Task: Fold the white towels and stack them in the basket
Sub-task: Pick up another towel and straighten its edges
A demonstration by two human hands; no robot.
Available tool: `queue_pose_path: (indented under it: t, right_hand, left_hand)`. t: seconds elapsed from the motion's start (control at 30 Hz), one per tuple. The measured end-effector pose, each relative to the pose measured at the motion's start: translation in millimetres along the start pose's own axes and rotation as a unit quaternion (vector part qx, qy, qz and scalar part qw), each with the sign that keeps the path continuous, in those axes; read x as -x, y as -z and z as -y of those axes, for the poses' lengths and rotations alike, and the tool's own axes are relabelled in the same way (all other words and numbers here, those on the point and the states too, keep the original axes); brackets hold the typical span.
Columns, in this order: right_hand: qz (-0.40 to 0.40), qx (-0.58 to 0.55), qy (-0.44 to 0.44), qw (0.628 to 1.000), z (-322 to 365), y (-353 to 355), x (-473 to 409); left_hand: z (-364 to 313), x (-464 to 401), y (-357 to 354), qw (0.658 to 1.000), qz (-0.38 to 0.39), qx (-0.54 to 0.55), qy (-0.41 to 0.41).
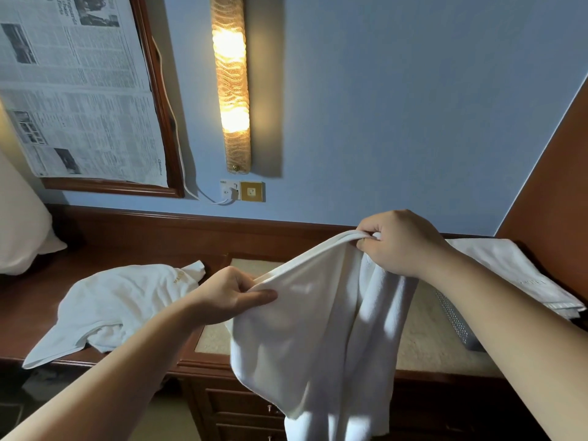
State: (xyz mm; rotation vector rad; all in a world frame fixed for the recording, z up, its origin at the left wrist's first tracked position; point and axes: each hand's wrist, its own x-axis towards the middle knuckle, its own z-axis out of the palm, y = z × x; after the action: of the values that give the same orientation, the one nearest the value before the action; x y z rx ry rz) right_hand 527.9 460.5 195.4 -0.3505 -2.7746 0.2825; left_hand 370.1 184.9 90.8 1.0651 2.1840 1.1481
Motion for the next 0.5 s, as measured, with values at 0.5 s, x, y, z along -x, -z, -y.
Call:
queue_pose_path:
  t: [0.5]
  right_hand:
    - [0.048, -0.012, 0.008, 0.999, 18.7, -16.2, 6.5]
  left_hand:
    - [-58.9, -15.2, -67.3, 0.949, -0.225, -0.198, -0.102]
